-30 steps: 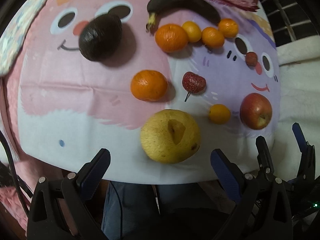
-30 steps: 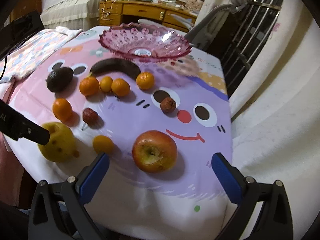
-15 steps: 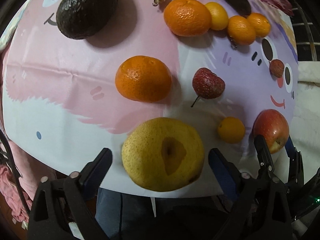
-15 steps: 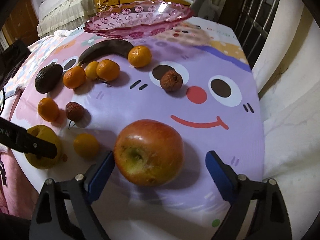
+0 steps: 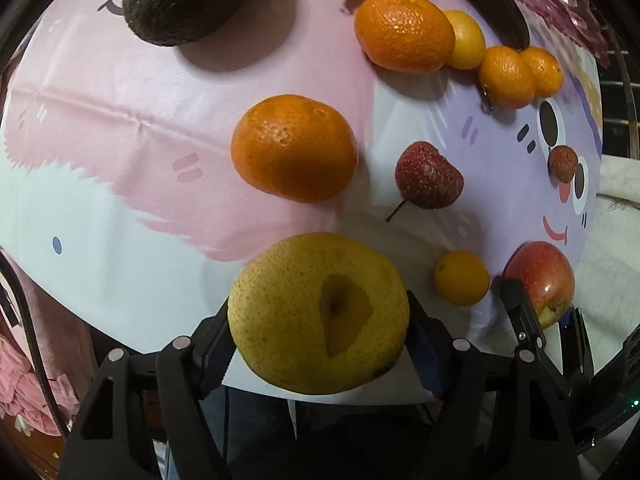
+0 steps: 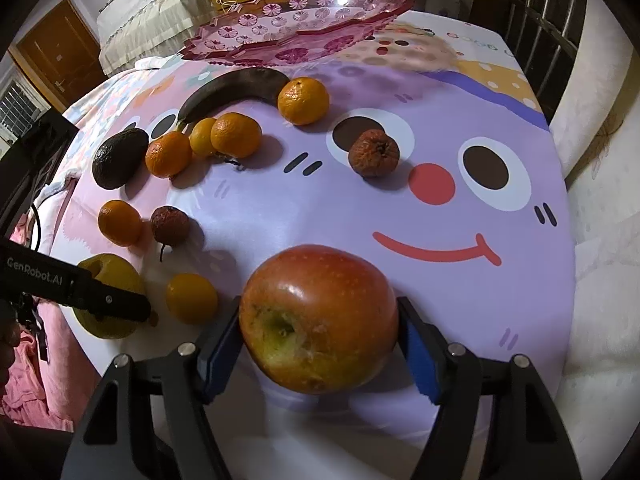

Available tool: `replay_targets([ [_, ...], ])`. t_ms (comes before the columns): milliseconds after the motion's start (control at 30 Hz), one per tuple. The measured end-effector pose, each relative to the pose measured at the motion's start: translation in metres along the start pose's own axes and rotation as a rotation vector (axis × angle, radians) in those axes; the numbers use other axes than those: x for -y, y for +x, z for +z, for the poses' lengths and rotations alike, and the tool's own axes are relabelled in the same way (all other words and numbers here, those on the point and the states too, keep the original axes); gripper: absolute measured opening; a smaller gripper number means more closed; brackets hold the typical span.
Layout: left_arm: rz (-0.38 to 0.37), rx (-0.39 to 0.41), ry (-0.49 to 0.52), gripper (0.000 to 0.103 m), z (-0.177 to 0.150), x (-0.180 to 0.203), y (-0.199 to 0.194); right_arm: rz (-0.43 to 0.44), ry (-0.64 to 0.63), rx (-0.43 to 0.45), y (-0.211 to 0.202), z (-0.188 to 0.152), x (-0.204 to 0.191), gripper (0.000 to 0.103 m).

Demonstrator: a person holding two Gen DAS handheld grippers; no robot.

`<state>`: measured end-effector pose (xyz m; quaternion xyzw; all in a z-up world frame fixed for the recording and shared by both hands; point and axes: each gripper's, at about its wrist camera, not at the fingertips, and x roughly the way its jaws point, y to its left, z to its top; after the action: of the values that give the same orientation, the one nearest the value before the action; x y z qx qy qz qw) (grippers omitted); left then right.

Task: Organize fruits
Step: 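Close the left gripper on the yellow pear while the right gripper grasps the red apple, then lift the pear with the left gripper while the right gripper carries the apple to the pink bowl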

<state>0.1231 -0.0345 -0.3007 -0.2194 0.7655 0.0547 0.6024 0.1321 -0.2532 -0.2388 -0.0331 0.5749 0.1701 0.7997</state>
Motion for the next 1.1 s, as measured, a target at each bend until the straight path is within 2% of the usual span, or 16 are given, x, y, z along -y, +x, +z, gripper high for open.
replay_targets([
  [67,-0.001,0.005,-0.006,0.073,-0.015,-0.004,0.000,0.010,0.004,-0.005,0.000,0.001,0.002,0.072],
  [200,0.013,0.011,-0.023,0.072,-0.022,-0.010,-0.001,0.028,0.021,-0.026,0.000,0.002,0.005,0.072],
  [400,0.015,0.044,-0.035,0.072,-0.024,-0.011,-0.026,0.089,0.124,-0.056,0.001,0.007,0.019,0.072],
  [533,0.014,0.081,-0.020,0.072,-0.032,-0.008,-0.039,0.102,0.149,-0.049,-0.006,0.009,0.021,0.072],
  [767,0.027,0.184,0.051,0.072,-0.035,0.003,-0.089,0.113,0.133,-0.009,-0.029,0.022,0.014,0.072],
  [1100,-0.012,0.318,0.192,0.072,-0.003,0.024,-0.181,0.103,0.103,0.109,-0.073,0.061,0.000,0.072],
])
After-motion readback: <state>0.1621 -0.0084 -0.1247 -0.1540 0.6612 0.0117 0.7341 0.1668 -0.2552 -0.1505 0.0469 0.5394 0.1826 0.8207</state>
